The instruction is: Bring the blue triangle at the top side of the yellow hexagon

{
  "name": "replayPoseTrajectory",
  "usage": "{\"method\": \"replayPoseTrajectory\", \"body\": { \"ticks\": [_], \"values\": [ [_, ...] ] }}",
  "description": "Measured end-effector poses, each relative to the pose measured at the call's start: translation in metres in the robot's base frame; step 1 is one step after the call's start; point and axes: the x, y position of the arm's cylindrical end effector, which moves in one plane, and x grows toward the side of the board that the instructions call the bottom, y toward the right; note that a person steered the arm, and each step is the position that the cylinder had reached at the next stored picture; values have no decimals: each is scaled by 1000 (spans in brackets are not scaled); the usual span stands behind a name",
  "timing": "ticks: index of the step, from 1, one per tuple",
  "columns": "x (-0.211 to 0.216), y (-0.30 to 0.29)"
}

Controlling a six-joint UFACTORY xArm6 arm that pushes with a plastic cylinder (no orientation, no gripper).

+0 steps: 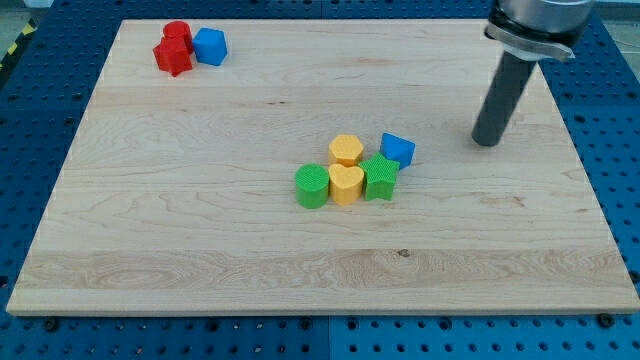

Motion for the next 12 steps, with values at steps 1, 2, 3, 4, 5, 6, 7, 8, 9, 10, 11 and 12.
{"method": "replayPoseTrajectory", "body": {
  "ticks": [1,2,3,4,5,6,7,8,9,10,11,12],
  "values": [
    [27,19],
    [52,-3],
    [53,-57],
    [52,-63],
    [52,-63],
    [47,-63],
    [44,-63],
    [44,-63],
    [37,-64],
    [31,-65],
    [31,-66],
    [31,-73]
  ]
}}
